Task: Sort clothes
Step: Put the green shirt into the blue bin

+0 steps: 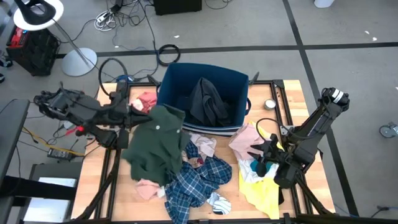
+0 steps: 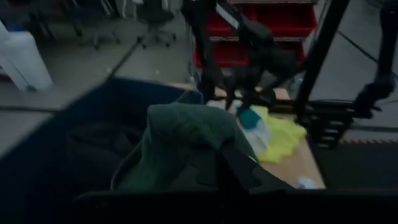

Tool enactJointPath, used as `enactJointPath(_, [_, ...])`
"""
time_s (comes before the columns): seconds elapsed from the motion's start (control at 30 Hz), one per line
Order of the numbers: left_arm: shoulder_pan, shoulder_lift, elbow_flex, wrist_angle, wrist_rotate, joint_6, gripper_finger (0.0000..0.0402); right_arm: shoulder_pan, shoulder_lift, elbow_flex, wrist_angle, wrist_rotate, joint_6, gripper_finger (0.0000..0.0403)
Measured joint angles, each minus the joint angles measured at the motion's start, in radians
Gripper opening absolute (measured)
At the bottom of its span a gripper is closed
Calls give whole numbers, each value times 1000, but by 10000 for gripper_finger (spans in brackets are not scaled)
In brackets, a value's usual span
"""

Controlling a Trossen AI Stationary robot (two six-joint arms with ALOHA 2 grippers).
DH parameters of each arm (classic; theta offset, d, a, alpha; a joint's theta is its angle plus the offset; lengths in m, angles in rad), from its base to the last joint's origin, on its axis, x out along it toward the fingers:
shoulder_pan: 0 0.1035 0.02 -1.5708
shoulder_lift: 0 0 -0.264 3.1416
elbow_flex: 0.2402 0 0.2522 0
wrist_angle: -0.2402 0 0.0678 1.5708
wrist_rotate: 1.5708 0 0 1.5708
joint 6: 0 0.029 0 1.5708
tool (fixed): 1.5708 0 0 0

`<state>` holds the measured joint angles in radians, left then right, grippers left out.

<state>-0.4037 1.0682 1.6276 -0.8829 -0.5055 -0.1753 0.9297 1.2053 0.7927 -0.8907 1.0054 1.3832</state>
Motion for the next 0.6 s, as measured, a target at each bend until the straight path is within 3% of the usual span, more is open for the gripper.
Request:
enactJointPath(0.43, [208, 266, 324, 210, 5, 399, 0, -30, 0, -72, 86, -6, 1, 151])
enactJointPath(0.6, [298, 362, 452, 308, 75, 439, 0, -30, 0, -73, 86, -6, -6, 151])
